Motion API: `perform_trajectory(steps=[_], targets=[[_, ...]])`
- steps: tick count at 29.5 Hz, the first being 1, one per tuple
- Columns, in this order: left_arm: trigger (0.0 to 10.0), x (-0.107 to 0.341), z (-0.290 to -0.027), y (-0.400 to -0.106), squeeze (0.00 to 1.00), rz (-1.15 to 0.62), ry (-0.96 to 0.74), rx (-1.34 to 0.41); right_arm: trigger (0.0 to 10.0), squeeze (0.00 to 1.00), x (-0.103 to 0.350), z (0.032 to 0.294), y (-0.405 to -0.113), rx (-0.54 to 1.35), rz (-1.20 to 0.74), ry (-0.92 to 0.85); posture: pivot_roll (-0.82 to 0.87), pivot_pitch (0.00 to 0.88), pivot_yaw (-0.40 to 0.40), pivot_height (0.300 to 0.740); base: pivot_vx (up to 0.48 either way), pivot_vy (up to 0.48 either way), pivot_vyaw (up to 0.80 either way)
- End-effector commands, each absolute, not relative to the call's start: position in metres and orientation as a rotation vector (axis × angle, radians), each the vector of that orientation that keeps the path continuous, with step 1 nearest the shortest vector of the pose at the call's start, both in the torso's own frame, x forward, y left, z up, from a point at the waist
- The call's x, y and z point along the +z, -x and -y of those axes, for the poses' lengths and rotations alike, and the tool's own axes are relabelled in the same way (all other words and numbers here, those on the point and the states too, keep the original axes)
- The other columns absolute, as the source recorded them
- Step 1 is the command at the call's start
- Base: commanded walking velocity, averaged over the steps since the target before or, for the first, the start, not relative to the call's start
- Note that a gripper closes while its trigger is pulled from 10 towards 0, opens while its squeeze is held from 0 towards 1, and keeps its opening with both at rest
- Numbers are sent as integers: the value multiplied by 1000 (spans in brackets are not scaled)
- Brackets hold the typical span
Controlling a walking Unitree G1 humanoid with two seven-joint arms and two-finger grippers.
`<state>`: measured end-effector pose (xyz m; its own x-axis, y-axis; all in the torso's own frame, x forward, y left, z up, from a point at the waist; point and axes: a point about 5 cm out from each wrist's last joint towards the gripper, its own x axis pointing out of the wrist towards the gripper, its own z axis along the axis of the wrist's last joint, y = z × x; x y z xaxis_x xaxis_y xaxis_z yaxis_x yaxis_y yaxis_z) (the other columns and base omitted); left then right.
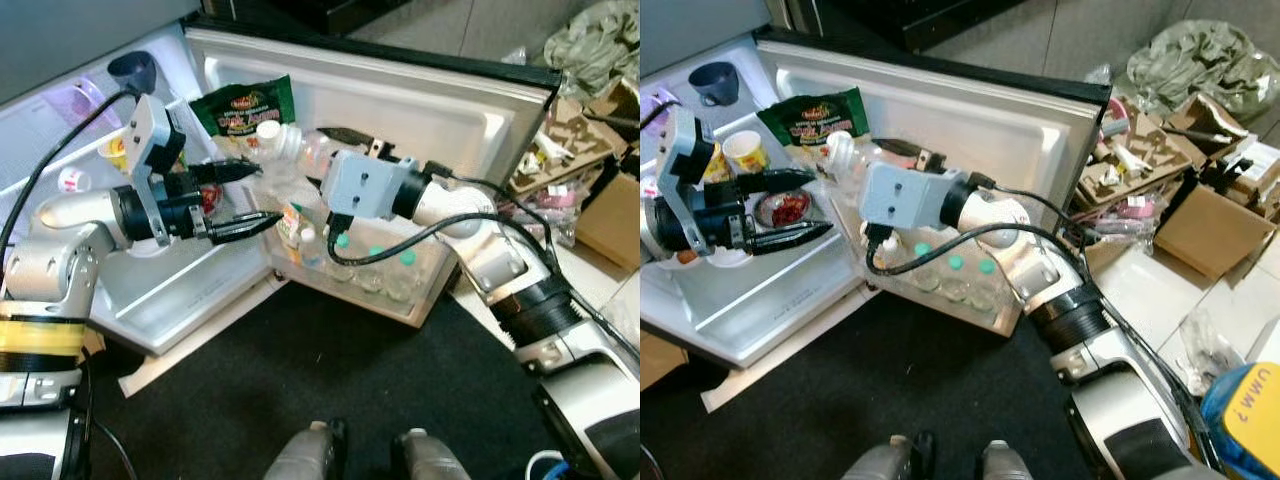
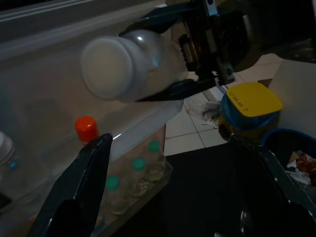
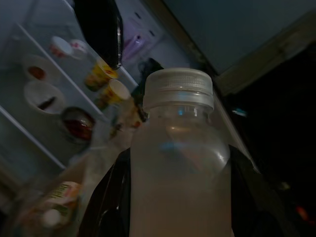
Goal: Restocking fridge
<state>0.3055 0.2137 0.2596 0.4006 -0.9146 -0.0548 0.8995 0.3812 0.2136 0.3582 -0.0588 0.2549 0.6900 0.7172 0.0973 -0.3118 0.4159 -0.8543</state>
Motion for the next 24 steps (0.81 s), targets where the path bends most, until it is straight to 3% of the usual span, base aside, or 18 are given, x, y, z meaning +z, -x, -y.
perform_trajectory(steps=[1, 9, 24], targets=[[10000, 257, -214, -306, 0, 89, -194, -1151, 0, 0, 267, 50, -355, 668, 591, 950, -61, 139, 93, 740, 0, 0, 0], [10000, 271, -219, -306, 0, 105, -10, -1170, 0, 0, 261, 50, -349, 659, 680, 1033, -61, 138, 90, 740, 0, 0, 0], [10000, 250, -230, -300, 0, -19, -3, -1207, 0, 0, 252, 43, -334, 749, 788, 1089, -66, 142, 92, 740, 0, 0, 0]])
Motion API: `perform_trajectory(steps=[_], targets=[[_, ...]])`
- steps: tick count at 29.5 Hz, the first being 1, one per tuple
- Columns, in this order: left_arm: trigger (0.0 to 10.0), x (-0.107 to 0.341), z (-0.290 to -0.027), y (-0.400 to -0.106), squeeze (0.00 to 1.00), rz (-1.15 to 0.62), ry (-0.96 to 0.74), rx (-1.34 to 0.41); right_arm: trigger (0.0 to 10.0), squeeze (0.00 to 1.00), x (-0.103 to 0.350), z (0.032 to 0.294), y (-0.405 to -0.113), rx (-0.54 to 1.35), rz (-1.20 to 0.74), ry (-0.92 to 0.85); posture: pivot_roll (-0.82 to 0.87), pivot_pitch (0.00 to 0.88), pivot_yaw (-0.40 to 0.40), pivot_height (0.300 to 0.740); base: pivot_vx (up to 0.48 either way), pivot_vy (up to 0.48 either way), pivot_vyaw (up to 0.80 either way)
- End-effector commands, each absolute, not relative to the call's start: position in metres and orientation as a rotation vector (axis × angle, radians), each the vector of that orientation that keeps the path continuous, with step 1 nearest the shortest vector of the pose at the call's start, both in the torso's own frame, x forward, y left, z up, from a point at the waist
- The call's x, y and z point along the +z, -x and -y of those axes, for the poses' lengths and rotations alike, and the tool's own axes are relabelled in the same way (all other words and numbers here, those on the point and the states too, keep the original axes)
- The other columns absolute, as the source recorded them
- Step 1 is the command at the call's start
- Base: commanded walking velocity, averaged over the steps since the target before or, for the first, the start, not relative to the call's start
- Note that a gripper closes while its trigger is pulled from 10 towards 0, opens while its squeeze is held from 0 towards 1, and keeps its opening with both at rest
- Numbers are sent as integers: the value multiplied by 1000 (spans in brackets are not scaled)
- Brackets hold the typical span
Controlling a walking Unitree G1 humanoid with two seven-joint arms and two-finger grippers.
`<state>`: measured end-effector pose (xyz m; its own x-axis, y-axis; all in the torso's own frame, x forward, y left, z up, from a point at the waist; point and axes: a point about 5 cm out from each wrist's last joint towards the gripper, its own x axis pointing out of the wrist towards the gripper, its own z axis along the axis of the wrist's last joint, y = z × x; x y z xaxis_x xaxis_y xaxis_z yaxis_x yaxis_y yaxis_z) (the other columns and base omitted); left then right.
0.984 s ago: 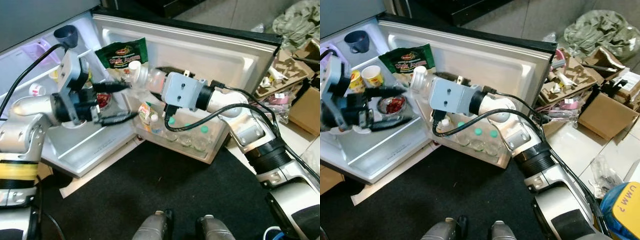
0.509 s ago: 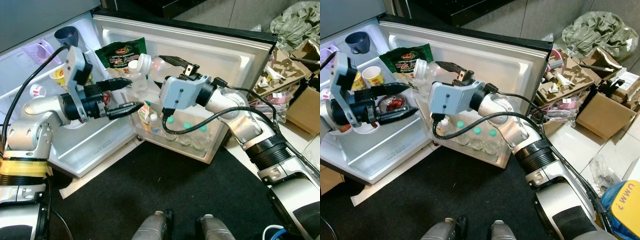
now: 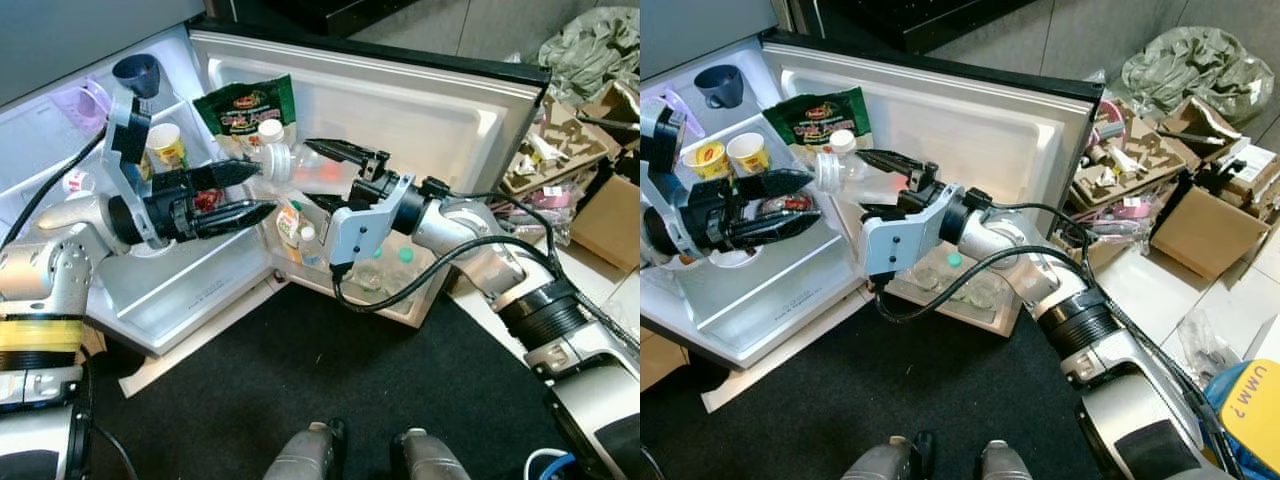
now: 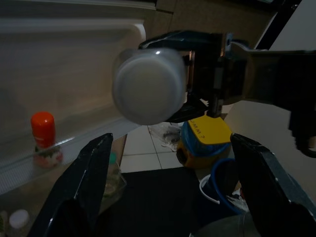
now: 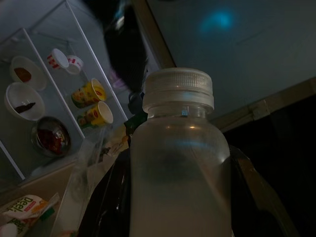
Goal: Restocking fridge
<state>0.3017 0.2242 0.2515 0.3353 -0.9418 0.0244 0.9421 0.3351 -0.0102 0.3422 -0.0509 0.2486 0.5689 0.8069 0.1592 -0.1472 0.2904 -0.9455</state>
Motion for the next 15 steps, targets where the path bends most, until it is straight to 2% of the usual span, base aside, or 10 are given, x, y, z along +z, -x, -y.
perform_trajectory(steps=[1, 15], targets=[[10000, 250, -229, -300, 0, -18, -2, -1204, 0, 0, 251, 42, -333, 754, 790, 1088, -67, 143, 92, 740, 0, 0, 0], [10000, 257, -227, -299, 0, 11, -4, -1229, 0, 0, 239, 33, -324, 856, 788, 1108, -65, 142, 91, 740, 0, 0, 0]])
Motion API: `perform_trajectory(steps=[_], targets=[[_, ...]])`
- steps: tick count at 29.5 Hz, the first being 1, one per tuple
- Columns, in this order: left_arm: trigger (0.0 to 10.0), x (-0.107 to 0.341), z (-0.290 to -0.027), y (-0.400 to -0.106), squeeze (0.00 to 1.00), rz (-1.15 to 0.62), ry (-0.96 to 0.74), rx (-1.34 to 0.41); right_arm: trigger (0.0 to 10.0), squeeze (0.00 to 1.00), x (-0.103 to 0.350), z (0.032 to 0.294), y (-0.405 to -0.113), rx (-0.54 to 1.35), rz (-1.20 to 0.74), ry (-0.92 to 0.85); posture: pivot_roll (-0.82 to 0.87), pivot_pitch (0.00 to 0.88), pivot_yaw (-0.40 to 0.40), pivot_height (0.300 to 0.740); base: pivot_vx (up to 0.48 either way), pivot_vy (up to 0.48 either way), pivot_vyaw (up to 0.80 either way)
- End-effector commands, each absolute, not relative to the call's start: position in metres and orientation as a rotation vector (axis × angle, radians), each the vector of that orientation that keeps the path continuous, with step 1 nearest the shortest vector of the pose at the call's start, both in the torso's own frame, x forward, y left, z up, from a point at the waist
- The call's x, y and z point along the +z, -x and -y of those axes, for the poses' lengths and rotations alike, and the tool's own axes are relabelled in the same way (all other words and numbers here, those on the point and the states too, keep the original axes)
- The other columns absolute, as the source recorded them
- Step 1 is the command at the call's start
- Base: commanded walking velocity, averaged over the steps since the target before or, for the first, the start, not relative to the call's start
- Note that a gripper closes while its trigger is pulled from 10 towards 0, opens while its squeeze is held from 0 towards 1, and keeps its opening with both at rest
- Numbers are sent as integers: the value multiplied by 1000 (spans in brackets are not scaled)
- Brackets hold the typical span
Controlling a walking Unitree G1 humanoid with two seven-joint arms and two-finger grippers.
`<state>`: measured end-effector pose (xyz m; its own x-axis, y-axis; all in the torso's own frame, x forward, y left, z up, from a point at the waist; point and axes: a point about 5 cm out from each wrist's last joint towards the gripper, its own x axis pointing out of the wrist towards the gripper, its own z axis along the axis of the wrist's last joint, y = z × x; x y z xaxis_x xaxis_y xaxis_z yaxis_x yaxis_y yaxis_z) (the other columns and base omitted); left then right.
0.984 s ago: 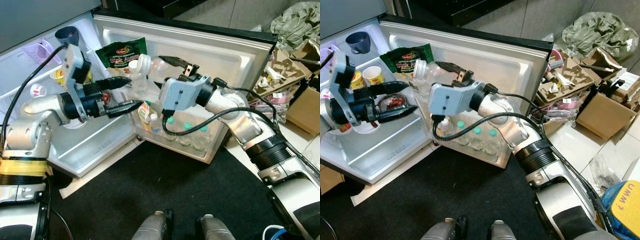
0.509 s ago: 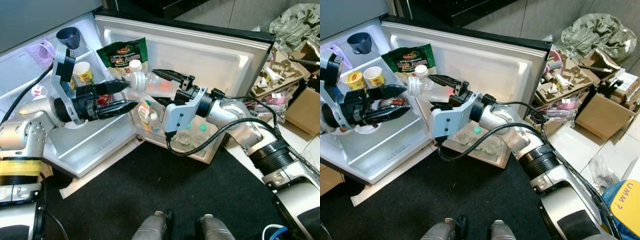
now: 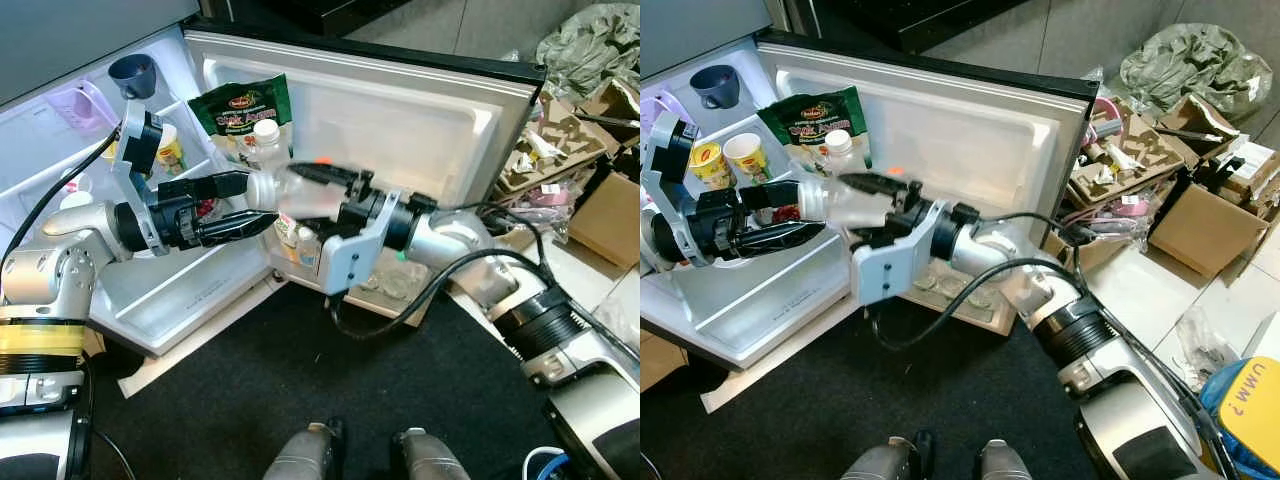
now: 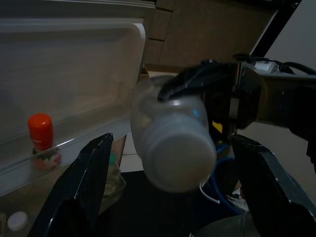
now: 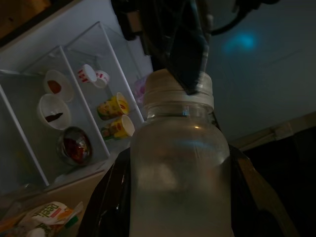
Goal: Restocking fridge
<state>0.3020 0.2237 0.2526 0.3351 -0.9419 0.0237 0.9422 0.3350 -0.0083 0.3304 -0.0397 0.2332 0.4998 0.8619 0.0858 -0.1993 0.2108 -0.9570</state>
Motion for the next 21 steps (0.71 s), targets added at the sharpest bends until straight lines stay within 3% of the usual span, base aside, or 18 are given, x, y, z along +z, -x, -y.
perform_trajectory(steps=[1, 7, 8, 9, 21], targets=[[10000, 258, -227, -299, 0, 13, -5, -1230, 0, 0, 238, 33, -324, 861, 782, 1108, -64, 141, 92, 740, 0, 0, 0], [10000, 256, -226, -299, 0, 11, -3, -1237, 0, 0, 236, 33, -324, 868, 772, 1108, -65, 141, 92, 740, 0, 0, 0], [7804, 254, -225, -298, 0, 6, -3, -1246, 0, 0, 237, 33, -324, 868, 773, 1108, -67, 140, 92, 740, 0, 0, 0], [0, 253, -225, -297, 0, 2, -3, -1252, 0, 0, 237, 33, -324, 868, 773, 1108, -67, 140, 92, 740, 0, 0, 0], [0, 249, -223, -291, 0, -31, -9, -1299, 0, 0, 244, 33, -324, 852, 793, 1113, -65, 136, 91, 740, 0, 0, 0]])
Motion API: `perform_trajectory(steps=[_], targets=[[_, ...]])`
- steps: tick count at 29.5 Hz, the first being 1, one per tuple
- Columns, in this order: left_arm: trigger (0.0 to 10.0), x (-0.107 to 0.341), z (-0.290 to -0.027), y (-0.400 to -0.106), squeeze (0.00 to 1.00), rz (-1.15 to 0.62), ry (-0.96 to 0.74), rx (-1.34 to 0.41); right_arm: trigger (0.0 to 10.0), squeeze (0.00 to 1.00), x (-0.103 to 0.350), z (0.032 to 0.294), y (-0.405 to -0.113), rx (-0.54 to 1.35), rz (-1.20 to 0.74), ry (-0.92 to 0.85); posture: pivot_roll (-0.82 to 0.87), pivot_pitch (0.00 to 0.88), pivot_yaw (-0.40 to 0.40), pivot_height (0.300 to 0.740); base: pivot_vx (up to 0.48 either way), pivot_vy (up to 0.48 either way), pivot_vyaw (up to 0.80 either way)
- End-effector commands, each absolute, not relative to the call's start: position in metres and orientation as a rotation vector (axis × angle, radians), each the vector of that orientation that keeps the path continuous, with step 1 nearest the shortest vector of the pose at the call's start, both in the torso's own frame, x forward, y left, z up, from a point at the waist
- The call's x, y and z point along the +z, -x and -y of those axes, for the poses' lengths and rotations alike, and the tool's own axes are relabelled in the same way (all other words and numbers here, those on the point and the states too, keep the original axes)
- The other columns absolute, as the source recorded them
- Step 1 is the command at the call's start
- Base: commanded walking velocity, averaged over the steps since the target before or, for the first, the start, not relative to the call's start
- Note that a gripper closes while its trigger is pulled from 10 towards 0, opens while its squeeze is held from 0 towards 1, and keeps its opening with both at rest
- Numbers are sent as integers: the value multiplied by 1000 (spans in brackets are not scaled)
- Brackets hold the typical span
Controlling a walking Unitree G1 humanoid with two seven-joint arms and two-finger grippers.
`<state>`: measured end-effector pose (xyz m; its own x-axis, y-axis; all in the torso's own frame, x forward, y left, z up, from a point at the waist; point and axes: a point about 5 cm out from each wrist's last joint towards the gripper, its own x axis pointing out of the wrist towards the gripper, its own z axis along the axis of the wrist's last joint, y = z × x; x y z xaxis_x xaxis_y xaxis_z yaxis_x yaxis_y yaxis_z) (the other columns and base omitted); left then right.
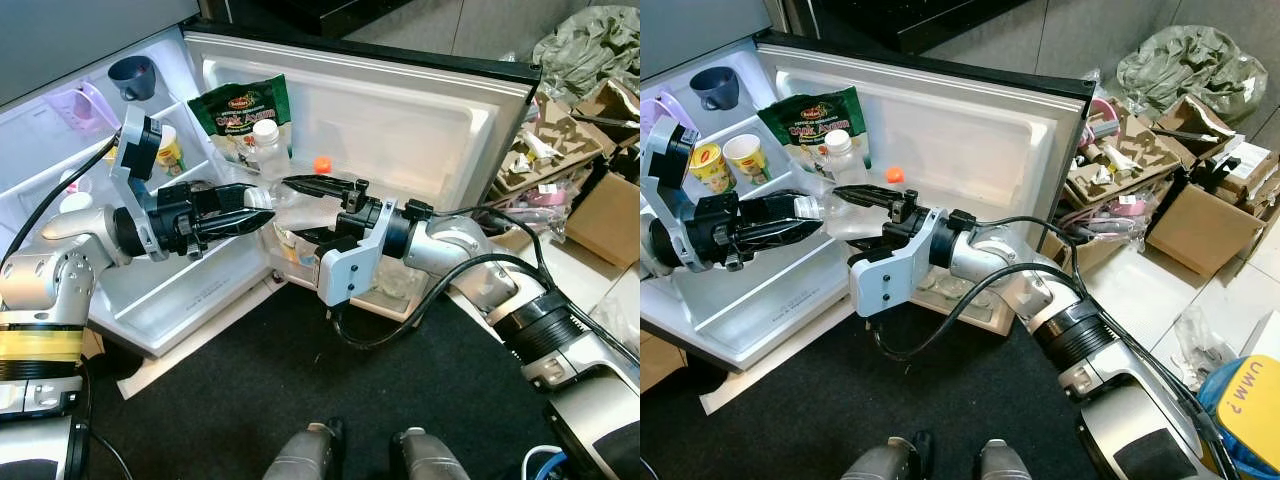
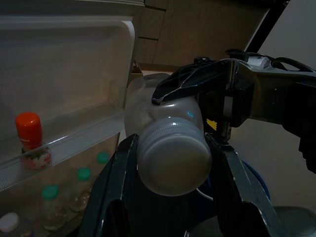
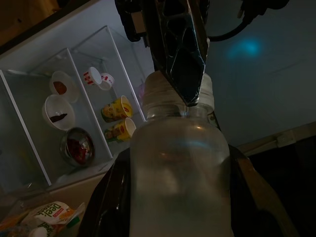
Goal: Restocking fridge
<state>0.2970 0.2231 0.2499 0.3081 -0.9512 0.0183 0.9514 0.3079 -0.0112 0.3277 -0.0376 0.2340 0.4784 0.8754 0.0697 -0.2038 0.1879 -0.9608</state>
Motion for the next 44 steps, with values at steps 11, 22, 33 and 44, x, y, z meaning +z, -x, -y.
perform_trajectory(steps=[11, 22, 33, 44], targets=[[0, 243, -218, -288, 0, -53, 0, -1317, 0, 0, 249, 29, -324, 848, 804, 1097, -55, 157, 85, 740, 0, 0, 0], [0, 232, -218, -292, 0, -72, 10, -1266, 10000, 1000, 227, 22, -318, 939, 694, 1032, -57, 157, 85, 740, 0, 0, 0], [0, 222, -221, -292, 0, -88, -9, -1200, 10000, 1000, 199, 46, -324, 925, 490, 993, -68, 170, 80, 740, 0, 0, 0], [0, 228, -231, -295, 0, -84, -108, -1111, 10000, 0, 123, 96, -317, 1073, -7, 902, -63, 172, 66, 740, 0, 0, 0]])
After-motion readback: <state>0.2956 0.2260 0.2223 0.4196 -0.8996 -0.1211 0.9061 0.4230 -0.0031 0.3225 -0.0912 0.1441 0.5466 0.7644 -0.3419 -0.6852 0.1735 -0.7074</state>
